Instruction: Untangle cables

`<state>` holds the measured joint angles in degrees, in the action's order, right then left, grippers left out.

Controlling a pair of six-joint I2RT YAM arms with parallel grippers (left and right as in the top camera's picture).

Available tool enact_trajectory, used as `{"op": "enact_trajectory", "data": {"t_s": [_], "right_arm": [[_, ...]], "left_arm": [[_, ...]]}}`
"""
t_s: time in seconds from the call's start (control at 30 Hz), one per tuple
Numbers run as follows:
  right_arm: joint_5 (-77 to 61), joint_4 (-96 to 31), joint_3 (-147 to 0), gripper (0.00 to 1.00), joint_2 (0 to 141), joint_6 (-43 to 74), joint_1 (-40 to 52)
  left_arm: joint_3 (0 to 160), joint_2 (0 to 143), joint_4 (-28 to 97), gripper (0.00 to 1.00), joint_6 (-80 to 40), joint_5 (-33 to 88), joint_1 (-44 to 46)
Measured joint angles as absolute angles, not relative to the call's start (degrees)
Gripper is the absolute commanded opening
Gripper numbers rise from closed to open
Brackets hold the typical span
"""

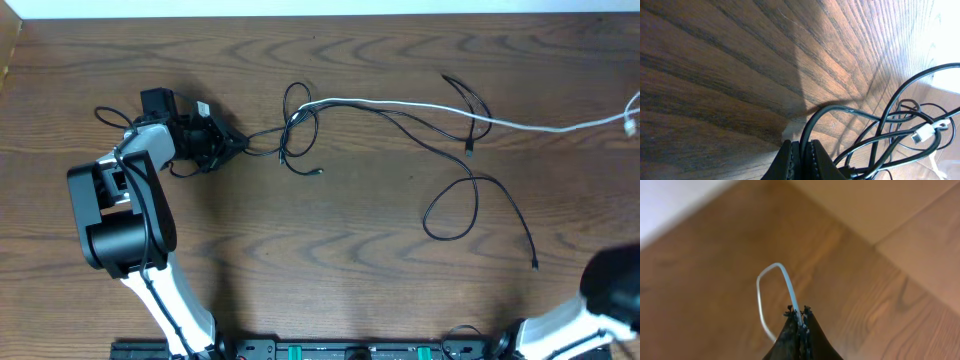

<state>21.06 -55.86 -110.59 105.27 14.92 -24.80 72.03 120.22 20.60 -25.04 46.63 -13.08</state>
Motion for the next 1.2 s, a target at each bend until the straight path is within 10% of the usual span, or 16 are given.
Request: {"op": "enact_trajectory", "data": {"t_s": [0.37,0.6,1.2], "right_arm": [[20.03,-57.39,-110.50,0.06,124.64,14.81,-31.07],[17.10,-53.93,-110.28,0.99,131.26,13.91,-31.81],[2.13,-46.57,-117.27,0.98,116.18,5.98,-27.88]], "left_arm": [[72.03,120.22,20.60,0.08,-25.04,46.61,-13.08],[72.03,120.22,20.60,0.08,-25.04,46.57,-13.06],[72.03,120.22,20.62,0.08,-25.04,45.15,-13.02]]}}
